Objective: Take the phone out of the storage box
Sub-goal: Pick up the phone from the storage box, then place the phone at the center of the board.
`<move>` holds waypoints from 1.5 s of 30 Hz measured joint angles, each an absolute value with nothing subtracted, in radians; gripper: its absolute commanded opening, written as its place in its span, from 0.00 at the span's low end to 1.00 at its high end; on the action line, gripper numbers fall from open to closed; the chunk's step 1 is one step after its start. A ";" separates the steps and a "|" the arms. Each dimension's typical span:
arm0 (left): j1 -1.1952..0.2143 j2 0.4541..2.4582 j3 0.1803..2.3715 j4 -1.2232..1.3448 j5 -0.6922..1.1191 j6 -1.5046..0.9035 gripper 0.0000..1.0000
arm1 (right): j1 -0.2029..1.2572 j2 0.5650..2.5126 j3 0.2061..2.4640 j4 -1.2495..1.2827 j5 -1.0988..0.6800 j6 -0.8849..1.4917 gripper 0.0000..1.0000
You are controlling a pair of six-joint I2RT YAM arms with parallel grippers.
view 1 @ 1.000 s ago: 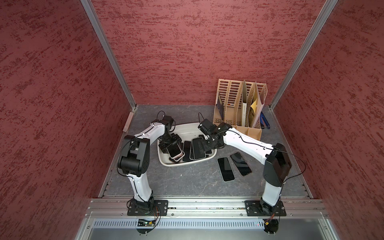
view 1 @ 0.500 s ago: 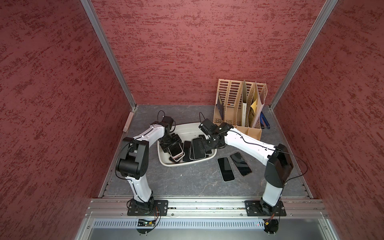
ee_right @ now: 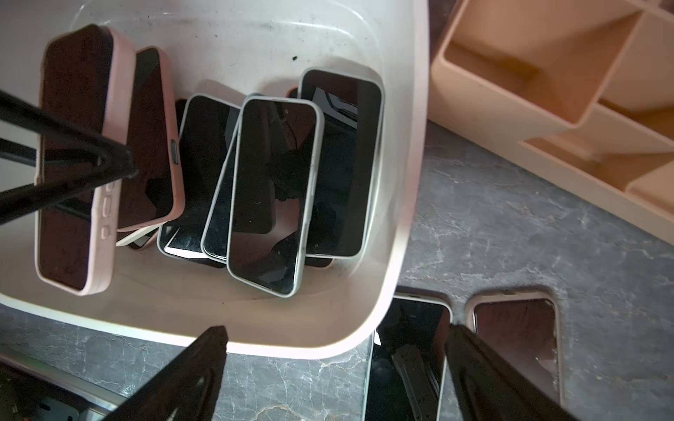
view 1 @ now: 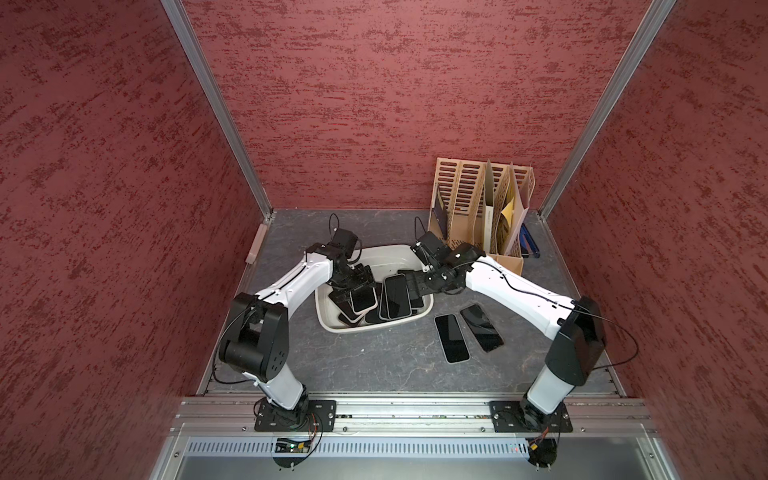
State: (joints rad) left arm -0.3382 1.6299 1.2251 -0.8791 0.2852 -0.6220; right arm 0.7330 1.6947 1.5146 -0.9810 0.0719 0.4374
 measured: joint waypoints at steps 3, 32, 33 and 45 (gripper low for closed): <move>-0.366 1.609 1.224 -0.888 0.288 -0.614 0.77 | 0.718 1.649 1.474 -0.972 0.072 0.466 0.98; -1.159 1.769 1.303 -0.869 0.117 -1.030 0.77 | 0.573 1.146 1.168 -0.970 -0.009 0.541 0.98; -1.168 1.781 1.303 -0.862 0.115 -1.046 0.77 | 0.573 1.131 1.154 -0.971 -0.015 0.538 0.98; -1.192 1.924 1.325 -0.828 0.076 -1.177 0.77 | 0.565 1.084 1.110 -1.008 -0.033 0.479 0.98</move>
State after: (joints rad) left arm -1.1919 1.9240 1.3247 -0.8276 0.0765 -1.1770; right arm 0.5652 1.0843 1.1095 -1.0077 -0.0326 0.4786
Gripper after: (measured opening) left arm 0.822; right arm 0.983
